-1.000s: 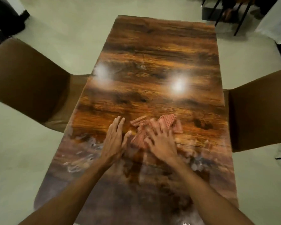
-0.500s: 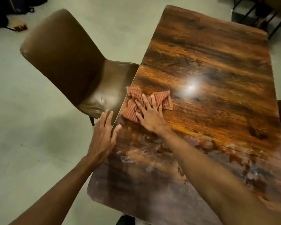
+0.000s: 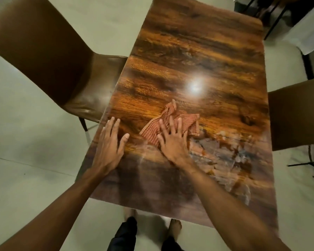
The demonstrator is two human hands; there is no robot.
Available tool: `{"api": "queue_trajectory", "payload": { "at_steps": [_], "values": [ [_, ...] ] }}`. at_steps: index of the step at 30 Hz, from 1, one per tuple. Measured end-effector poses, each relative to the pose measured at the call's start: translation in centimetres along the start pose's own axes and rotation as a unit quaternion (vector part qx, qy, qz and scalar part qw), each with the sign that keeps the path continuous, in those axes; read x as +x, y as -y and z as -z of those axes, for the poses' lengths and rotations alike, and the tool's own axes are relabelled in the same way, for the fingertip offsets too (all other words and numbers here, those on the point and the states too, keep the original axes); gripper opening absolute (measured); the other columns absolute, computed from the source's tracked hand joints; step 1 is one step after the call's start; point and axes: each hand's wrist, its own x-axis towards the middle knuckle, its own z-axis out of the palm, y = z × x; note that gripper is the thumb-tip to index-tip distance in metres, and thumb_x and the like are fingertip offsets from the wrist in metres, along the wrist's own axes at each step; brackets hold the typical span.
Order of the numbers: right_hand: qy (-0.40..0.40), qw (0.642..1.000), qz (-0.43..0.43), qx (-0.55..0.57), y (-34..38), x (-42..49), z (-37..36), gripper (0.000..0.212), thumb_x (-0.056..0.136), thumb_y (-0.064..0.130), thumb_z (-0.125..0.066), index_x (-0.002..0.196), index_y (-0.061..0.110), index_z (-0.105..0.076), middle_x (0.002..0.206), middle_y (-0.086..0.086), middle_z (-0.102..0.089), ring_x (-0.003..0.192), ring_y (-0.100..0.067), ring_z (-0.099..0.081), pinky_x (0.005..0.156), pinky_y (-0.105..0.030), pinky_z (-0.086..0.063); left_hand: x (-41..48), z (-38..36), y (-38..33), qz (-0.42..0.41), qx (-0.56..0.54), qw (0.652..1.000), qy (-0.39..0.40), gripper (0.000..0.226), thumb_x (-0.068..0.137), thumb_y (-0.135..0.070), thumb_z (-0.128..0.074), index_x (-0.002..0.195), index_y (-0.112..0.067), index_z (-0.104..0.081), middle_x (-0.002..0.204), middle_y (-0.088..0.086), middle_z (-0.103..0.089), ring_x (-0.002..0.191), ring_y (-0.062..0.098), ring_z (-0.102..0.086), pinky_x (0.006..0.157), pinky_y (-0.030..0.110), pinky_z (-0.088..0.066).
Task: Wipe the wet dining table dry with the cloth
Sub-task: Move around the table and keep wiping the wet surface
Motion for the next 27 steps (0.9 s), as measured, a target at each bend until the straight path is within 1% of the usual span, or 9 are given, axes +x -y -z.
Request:
{"api": "queue_trajectory", "payload": {
  "at_steps": [4,6,8,12,14,18,22,24,27],
  "values": [
    [0.007,0.989,0.148,0.004,-0.4,-9.6,-4.3,0.061,0.106,0.056,-0.032,0.163,0.038,-0.023,0.176,0.001,-0.003,0.161,-0.037,0.002,0.122,-0.071,-0.017,-2.5,-3.7,-5.8,-0.032,0.002,0.999,0.043,0.065,0.102,-0.051,-0.032,0.157,-0.02,-0.019,0.166,0.004,-0.014,0.152,0.018,-0.012,0.124,0.043,-0.012],
    [-0.009,0.986,0.164,0.008,-5.1,-11.6,-4.5,0.056,0.106,0.058,-0.033,0.158,0.037,-0.036,0.176,0.005,-0.004,0.161,-0.033,-0.003,0.122,-0.069,-0.017,-3.3,-6.0,-9.0,-0.062,0.022,0.997,0.049,0.066,0.1,-0.052,-0.03,0.157,-0.018,-0.022,0.166,0.006,-0.016,0.152,0.02,-0.015,0.124,0.043,-0.014],
    [-0.031,0.997,0.074,-0.009,-11.8,-11.3,-2.8,0.058,0.107,0.059,-0.028,0.16,0.036,-0.035,0.176,0.006,0.001,0.161,-0.032,0.001,0.122,-0.069,-0.017,-4.1,-7.9,-11.9,-0.078,0.036,0.995,0.049,0.068,0.099,-0.052,-0.032,0.156,-0.016,-0.024,0.165,0.007,-0.018,0.151,0.022,-0.017,0.122,0.039,-0.013],
    [-0.024,0.993,-0.104,0.042,-22.4,-12.3,0.0,0.064,0.108,0.057,-0.027,0.166,0.039,-0.008,0.176,0.0,0.007,0.16,-0.037,0.01,0.123,-0.071,-0.01,-5.9,-11.3,-16.9,-0.11,0.034,0.991,0.072,0.069,0.099,-0.051,-0.035,0.157,-0.016,-0.022,0.166,0.007,-0.016,0.152,0.021,-0.014,0.123,0.038,-0.011],
    [-0.027,0.994,-0.098,0.051,-22.3,-15.8,-1.6,0.066,0.107,0.058,-0.027,0.166,0.038,-0.005,0.176,-0.003,0.004,0.159,-0.04,0.01,0.123,-0.071,-0.013,-7.2,-12.9,-19.4,-0.127,0.039,0.987,0.084,0.068,0.1,-0.048,-0.037,0.157,-0.014,-0.022,0.166,0.008,-0.014,0.153,0.021,-0.013,0.124,0.042,-0.013],
    [-0.03,0.999,0.033,0.021,-22.2,-22.3,-5.0,0.063,0.106,0.063,-0.028,0.164,0.039,-0.019,0.176,0.005,0.007,0.161,-0.031,0.01,0.123,-0.068,-0.02,-9.1,-15.1,-22.1,-0.143,0.041,0.984,0.096,0.064,0.103,-0.044,-0.039,0.157,-0.014,-0.022,0.166,0.009,-0.015,0.153,0.019,-0.011,0.125,0.044,-0.014],
    [-0.026,0.992,-0.124,0.028,-27.2,-23.9,-3.9,0.067,0.106,0.063,-0.022,0.167,0.038,-0.006,0.176,0.0,0.006,0.161,-0.036,0.005,0.126,-0.067,-0.008,-10.6,-15.4,-22.0,-0.151,0.049,0.983,0.093,0.067,0.103,-0.051,-0.034,0.157,-0.014,-0.021,0.166,0.007,-0.015,0.153,0.017,-0.01,0.124,0.038,-0.011],
    [-0.048,0.982,-0.172,0.057,-24.8,-26.0,-4.7,0.066,0.107,0.058,-0.026,0.167,0.036,-0.006,0.175,-0.005,0.003,0.16,-0.041,-0.001,0.124,-0.068,-0.008,-11.4,-14.8,-21.5,-0.143,0.045,0.984,0.095,0.071,0.101,-0.059,-0.028,0.158,-0.015,-0.019,0.166,0.006,-0.013,0.153,0.017,-0.009,0.124,0.04,-0.011],
    [-0.055,0.99,-0.108,0.073,-17.2,-29.6,-7.2,0.066,0.105,0.056,-0.027,0.166,0.034,-0.017,0.173,-0.007,-0.005,0.158,-0.045,-0.007,0.122,-0.069,-0.015,-12.6,-14.1,-20.0,-0.129,0.043,0.986,0.098,0.077,0.098,-0.064,-0.022,0.158,-0.016,-0.019,0.167,0.006,-0.012,0.153,0.016,-0.009,0.124,0.039,-0.009]
  ]
}}
